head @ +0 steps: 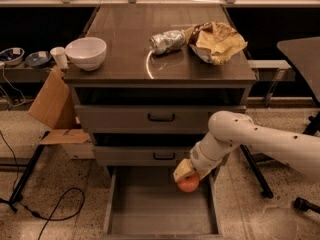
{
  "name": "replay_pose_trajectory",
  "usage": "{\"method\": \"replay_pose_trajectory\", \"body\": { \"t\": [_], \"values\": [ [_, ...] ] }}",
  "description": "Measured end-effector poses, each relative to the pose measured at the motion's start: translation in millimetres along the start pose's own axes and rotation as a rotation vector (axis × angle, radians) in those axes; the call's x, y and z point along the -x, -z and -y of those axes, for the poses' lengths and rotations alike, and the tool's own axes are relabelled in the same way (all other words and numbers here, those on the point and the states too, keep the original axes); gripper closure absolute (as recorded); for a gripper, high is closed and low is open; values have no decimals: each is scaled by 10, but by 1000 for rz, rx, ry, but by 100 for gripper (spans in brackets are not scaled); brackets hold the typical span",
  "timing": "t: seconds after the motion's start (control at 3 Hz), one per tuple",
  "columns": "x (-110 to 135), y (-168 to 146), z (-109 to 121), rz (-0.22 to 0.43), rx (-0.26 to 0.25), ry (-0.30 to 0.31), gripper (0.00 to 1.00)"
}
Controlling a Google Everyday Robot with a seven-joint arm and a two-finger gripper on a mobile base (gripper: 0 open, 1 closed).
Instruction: Pick apple from bottom drawer and place on counter
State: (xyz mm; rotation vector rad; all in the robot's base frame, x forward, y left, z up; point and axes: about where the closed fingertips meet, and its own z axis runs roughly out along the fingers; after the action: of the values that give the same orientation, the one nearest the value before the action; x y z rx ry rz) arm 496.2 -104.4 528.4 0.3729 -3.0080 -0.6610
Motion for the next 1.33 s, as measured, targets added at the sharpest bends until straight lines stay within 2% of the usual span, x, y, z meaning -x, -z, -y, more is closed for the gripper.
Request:
{"method": "replay_pose_trajectory", "body": {
  "t": [0.33, 0.67, 1.0, 1.33],
  "values": [
    [-164, 224, -88, 69, 33, 44, 100],
    [-384, 617, -220, 156, 22, 80, 100],
    [-478, 1131, -516, 251, -11, 128, 100],
    [-320, 1706, -923, 359, -57, 182, 100]
  ]
}}
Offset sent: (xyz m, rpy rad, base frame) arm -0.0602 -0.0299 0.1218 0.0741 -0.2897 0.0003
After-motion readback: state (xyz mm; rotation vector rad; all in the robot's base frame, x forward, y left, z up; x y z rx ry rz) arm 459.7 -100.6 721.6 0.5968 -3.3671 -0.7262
